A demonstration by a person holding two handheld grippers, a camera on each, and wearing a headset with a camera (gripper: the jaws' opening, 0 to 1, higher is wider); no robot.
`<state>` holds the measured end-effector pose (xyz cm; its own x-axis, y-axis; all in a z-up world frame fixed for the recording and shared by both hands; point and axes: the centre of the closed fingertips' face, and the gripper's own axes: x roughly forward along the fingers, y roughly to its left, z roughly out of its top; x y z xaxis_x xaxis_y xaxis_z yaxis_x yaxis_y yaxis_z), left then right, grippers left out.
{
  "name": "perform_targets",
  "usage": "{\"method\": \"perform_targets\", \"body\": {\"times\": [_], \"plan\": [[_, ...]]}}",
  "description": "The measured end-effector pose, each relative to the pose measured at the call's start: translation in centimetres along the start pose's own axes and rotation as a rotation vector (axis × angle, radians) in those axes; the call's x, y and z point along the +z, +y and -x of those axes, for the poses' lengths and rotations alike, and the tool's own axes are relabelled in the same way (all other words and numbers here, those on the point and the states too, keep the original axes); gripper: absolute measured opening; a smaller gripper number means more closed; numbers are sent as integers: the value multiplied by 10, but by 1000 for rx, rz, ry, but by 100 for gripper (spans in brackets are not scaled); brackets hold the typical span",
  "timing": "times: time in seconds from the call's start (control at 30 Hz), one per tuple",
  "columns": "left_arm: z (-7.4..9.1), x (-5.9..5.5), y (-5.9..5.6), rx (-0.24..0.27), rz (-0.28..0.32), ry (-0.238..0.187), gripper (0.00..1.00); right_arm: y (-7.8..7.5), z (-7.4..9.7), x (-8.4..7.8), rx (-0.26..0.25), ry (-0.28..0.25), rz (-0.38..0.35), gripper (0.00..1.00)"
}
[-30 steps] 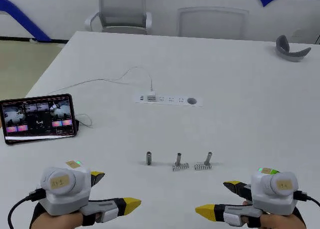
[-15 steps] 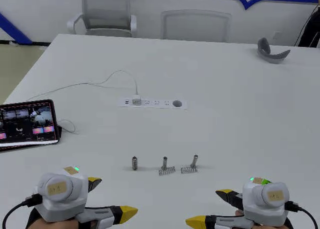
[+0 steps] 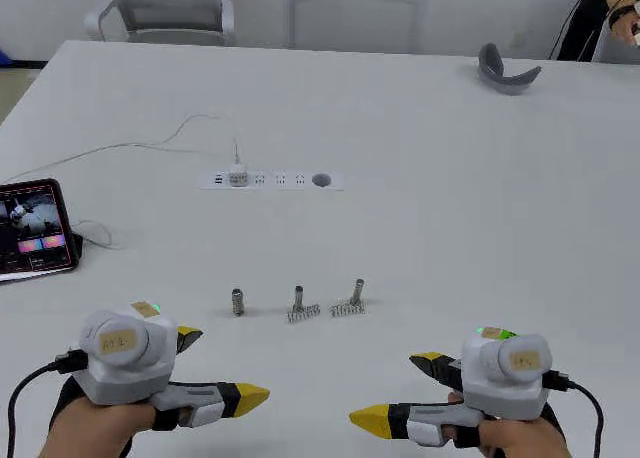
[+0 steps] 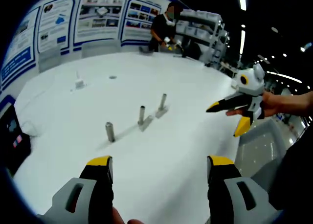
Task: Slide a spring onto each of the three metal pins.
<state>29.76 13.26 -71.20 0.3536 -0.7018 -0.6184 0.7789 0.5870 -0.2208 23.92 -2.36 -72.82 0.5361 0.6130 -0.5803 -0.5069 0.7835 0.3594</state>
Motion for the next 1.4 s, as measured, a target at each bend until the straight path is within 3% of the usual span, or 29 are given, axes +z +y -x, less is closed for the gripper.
{"method": "perform_targets", "body": {"times": [0.33, 0.73, 1.03, 1.4], "plan": [[-25, 7, -13, -48, -45, 26, 80, 4, 2, -4, 2, -2, -11, 88], [-57, 18, -16, -82, -95, 49, 75, 7, 6, -3, 7, -4, -14, 87], [-75, 25, -11, -90, -111, 58, 71, 9, 7, -6, 12, 7, -20, 87], [-98, 30, 2, -89, -106, 64, 59, 11, 3, -6, 23, 13, -36, 86]]}}
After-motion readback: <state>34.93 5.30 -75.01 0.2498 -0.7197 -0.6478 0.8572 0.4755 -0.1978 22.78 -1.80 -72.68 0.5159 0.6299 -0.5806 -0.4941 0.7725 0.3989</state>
